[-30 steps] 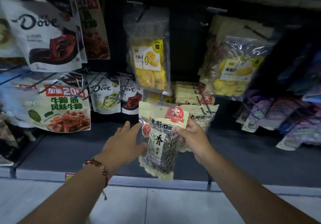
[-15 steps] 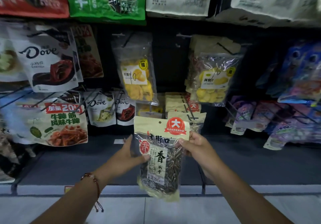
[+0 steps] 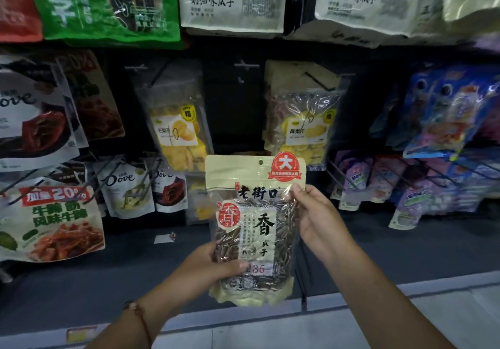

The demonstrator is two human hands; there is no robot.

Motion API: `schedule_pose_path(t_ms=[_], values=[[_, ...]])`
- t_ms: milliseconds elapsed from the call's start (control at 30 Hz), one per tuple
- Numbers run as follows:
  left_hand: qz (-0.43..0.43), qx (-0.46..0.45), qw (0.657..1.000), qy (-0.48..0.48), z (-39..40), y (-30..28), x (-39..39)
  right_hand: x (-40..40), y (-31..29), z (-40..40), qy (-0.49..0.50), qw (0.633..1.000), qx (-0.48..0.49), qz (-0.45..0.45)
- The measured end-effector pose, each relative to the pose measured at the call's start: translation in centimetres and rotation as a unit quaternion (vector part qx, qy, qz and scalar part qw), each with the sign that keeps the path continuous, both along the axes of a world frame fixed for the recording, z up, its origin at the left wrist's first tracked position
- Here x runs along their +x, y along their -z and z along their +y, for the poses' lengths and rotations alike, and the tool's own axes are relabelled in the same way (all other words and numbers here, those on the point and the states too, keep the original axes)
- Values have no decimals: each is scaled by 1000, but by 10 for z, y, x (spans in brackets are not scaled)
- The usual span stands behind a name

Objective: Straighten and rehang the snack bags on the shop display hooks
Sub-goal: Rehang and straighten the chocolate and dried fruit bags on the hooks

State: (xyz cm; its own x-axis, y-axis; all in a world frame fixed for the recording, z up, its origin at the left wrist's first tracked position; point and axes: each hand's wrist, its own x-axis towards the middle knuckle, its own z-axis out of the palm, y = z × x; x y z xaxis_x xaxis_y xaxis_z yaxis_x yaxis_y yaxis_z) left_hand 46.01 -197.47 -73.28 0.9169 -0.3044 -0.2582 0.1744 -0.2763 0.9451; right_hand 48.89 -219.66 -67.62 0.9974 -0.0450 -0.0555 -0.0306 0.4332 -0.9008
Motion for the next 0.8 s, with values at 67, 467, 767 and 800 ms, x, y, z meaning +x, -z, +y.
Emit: schedule_pose_path(t_ms=[67, 467, 767, 800], values=[[-7, -29, 1000, -7, -12, -2, 5, 2, -2, -9, 26, 1000, 1, -13], [-58, -151, 978, -128, -46, -24, 38, 104, -27, -80, 206, 971, -119, 14], [-19, -155, 981, -114, -47, -17, 48, 170, -41, -94, 161, 947, -275, 40], [-21, -156, 981, -115, -46, -21, 47, 171, -39, -97, 176, 940, -291, 42]])
